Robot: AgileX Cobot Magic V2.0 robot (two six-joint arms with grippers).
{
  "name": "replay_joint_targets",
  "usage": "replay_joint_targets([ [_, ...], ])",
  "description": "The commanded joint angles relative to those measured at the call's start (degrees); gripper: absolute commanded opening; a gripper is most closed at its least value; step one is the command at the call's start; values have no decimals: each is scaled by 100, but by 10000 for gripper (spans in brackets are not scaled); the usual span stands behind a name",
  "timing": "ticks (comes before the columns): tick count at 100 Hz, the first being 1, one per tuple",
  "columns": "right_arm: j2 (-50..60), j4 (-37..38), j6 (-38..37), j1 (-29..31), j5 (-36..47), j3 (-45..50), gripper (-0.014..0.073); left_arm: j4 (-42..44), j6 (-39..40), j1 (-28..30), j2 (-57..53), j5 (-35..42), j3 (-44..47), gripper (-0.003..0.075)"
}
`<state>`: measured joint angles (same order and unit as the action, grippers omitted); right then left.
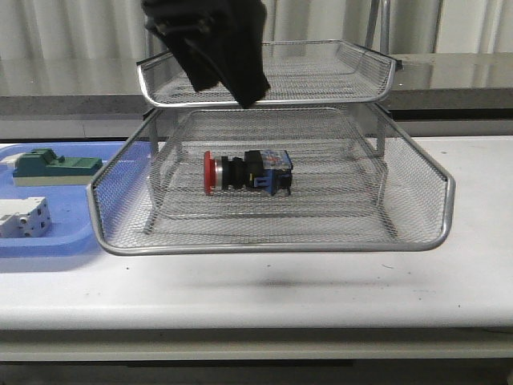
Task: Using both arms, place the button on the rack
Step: 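Lower the button onto the mesh tray and open the left gripper, then withdraw the left gripper back above the blue tray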
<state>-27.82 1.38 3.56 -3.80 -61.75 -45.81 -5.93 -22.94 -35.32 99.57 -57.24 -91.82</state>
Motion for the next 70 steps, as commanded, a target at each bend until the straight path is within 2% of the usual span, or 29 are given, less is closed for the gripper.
replay_joint_targets([
  [1, -36, 49, -1, 21, 345, -195, -71, -98, 183, 242, -560, 47, -64, 494],
  [26, -36, 49, -1, 21, 345, -195, -71, -98, 424, 1055, -1655, 275, 1045, 494],
  [70, -36, 49, -1, 21, 345, -195, -71, -231, 875, 2276, -4452, 2090, 4185, 493],
])
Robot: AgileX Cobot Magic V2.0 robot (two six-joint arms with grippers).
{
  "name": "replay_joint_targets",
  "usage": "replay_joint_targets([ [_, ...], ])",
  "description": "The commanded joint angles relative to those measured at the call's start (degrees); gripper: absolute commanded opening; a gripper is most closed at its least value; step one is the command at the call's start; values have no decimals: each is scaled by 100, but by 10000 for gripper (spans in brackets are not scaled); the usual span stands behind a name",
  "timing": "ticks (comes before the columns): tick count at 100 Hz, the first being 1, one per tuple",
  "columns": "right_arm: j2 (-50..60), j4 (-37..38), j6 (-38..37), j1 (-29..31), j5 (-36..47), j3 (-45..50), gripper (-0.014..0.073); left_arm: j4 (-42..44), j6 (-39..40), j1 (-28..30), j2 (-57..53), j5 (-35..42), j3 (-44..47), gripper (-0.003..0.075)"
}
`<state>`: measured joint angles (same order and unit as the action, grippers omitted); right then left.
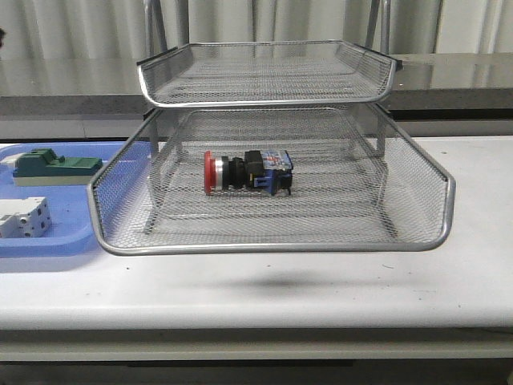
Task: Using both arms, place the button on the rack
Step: 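Withdraw the left gripper back above the blue tray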
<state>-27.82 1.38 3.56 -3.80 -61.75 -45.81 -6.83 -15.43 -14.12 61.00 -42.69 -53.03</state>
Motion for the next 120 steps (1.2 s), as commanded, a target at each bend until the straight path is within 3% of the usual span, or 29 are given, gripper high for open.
replay_joint_targets([
  [1, -36, 49, -1, 21, 345, -195, -71, -151, 133, 189, -640, 681, 347, 493],
  [31, -36, 49, -1, 21, 345, -195, -71, -208, 289, 708, -2574, 1458, 1752, 493],
  [56, -36, 49, -1, 21, 345, -195, -71, -220, 289, 776, -3811, 2144, 2490, 493],
  [95, -36, 49, -1, 21, 345, -195, -71, -220, 289, 776, -4029, 3529, 3141, 493],
  [120, -36, 49, -1, 21, 345, -195, -71, -220, 289, 776, -4029, 3592, 3166, 493],
])
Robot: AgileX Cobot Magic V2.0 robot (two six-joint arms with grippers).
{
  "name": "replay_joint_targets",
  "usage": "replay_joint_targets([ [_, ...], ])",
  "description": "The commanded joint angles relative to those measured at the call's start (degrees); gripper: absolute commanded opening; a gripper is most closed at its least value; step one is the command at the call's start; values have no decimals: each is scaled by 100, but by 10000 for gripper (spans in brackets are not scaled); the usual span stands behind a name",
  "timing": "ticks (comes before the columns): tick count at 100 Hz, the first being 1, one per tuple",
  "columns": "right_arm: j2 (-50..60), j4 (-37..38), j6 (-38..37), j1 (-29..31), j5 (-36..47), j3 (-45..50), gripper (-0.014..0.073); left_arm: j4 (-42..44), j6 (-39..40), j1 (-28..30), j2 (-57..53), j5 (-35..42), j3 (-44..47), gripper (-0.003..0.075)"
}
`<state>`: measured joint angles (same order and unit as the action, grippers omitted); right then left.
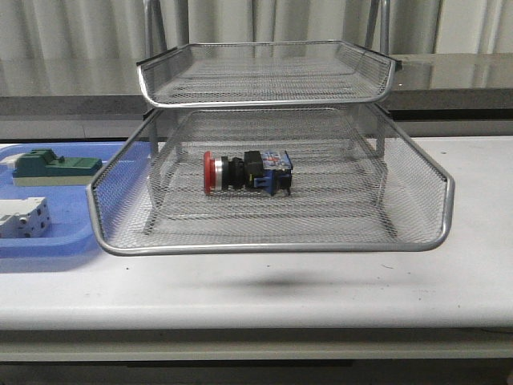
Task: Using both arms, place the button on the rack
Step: 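Withdraw the left gripper back above the blue tray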
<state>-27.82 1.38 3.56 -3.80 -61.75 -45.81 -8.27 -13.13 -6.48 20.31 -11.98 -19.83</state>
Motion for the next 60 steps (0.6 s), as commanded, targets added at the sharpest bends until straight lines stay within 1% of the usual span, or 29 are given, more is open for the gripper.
replay_joint_targets([
  [1, -36, 49, -1, 21, 345, -195, -71, -76, 59, 11, 40, 521, -155, 493],
  [10, -36, 49, -1, 21, 345, -195, -71, -76, 59, 11, 40, 521, -155, 489],
  [17, -36, 49, -1, 21, 345, -195, -71, -76, 59, 11, 40, 521, -155, 454],
  [29, -36, 49, -1, 21, 345, -195, -71, -76, 59, 11, 40, 521, -155, 326],
  [41, -36, 49, -1, 21, 345, -195, -71, -76, 59, 11, 40, 521, -155, 161],
  [55, -36, 41, -1, 21, 345, -195, -71, -76, 59, 11, 40, 521, -155, -8],
  [57, -36, 14, -1, 21, 345, -195, -71, -76, 59, 11, 40, 521, -155, -22],
  [60, -36, -31, -1, 21, 352, -195, -71, -76, 59, 11, 40, 521, -155, -20],
])
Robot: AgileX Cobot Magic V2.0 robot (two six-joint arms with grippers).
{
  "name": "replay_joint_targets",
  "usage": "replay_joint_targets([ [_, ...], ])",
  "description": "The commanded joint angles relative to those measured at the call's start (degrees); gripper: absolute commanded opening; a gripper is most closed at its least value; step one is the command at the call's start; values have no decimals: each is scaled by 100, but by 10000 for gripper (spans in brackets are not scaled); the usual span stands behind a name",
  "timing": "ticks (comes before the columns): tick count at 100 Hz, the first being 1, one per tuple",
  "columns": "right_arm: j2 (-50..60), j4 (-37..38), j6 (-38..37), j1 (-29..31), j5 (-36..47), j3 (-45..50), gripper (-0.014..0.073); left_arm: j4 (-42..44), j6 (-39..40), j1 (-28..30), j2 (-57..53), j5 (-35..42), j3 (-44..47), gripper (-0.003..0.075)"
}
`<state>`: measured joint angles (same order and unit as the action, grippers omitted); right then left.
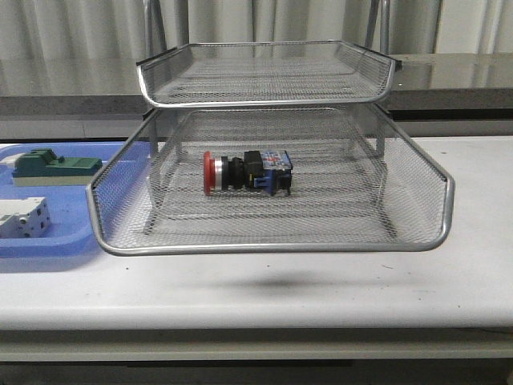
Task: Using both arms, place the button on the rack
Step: 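Withdraw the left gripper back above the blue tray, then push the middle mesh tray back into the rack with the right gripper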
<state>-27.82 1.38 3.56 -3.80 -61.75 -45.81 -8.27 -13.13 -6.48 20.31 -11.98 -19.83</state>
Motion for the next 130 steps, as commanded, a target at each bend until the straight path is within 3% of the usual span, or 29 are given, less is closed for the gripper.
replay_joint_targets([
  [1, -36, -45, -1, 21, 352, -195, -71, -76, 59, 11, 40, 521, -155, -20],
  [30, -144, -980, 184, 21, 1104, -195, -71, -76, 59, 11, 40, 521, -155, -20],
  [71, -1982, -2892, 2797, -76, 1340, -195, -71, -76, 59, 11, 40, 521, -155, -20],
  [91, -2963, -3371, 4009, -772, 1377, -195, -69, -76, 59, 11, 40, 521, -155, -20],
  [130, -4403, -3323, 4415, -2352, 2068, -195, -69, -76, 59, 11, 40, 521, -155, -20],
])
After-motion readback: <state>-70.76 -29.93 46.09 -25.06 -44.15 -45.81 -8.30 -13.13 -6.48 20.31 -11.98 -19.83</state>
